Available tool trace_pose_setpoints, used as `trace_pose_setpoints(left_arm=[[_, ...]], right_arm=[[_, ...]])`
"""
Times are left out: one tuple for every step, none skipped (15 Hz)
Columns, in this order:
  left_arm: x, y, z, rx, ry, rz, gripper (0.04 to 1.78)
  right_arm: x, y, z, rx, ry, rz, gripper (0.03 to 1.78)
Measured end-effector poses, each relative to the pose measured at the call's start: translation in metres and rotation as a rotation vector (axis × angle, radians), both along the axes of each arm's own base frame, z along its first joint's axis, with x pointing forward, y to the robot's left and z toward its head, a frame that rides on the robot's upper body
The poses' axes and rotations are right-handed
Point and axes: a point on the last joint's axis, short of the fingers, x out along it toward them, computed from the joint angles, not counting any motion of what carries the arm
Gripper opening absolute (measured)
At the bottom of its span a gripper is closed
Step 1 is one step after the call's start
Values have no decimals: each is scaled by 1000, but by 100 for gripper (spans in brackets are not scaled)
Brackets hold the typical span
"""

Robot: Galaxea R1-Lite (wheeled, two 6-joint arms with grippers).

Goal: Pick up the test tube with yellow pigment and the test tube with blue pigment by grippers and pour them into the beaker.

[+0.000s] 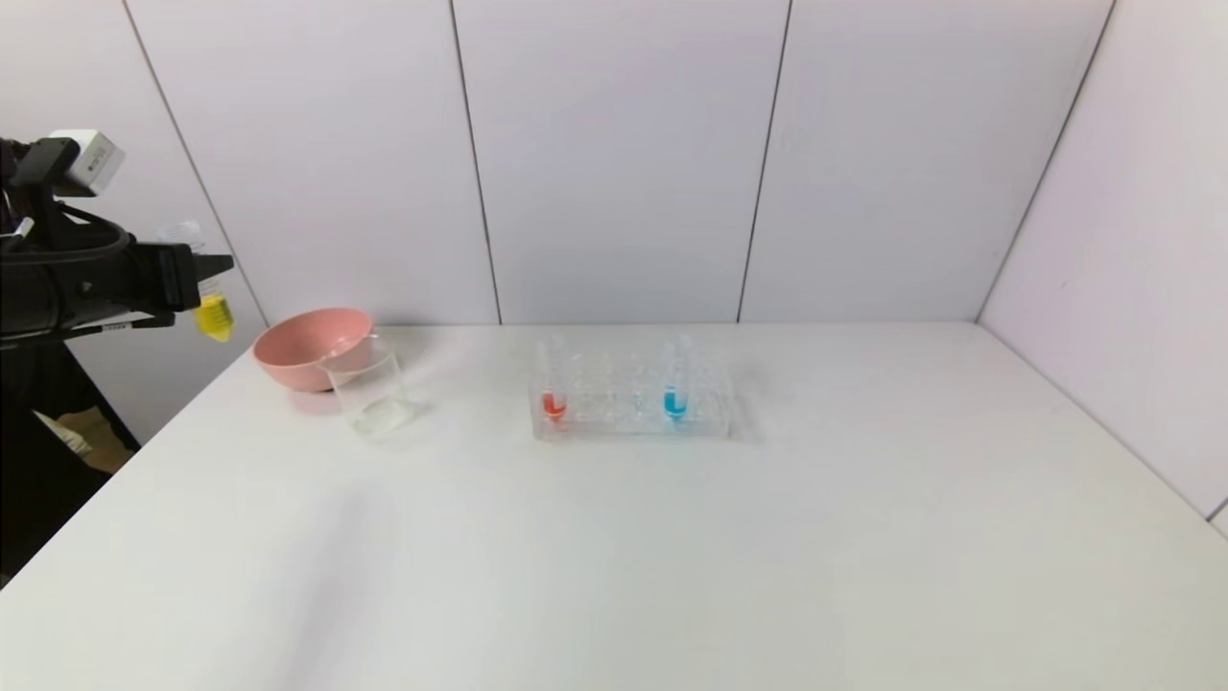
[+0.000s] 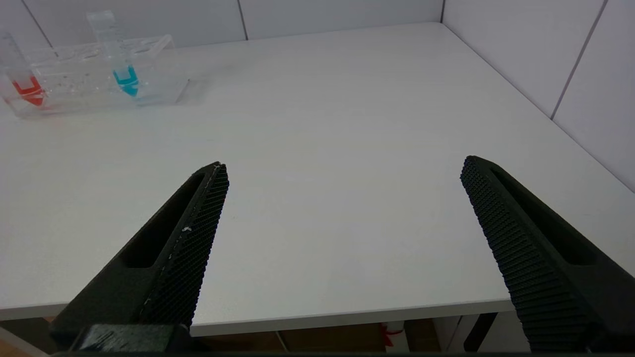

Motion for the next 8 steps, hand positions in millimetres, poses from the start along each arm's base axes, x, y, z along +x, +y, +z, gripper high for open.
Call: trace_pose_setpoints(left_arm=[[1,0,1,9,-3,-2,47],[2,0,0,22,-1,-5,47],[4,1,1,37,-4,-10,47],[7,1,2,58,-12,-26,47],[10,2,4,80,-17,-50,47],[12,2,5,93,-12,-79,47],[14,2,6,99,2,-113,47],[14,1,6,109,17,-141,47]], right_arm=[[0,0,0,0,0,0,171],[0,0,0,0,0,0,171],[0,0,0,0,0,0,171],[0,0,0,0,0,0,171],[0,0,0,0,0,0,171],[0,0,0,0,0,0,171],[0,0,0,0,0,0,171],[0,0,0,0,0,0,171]])
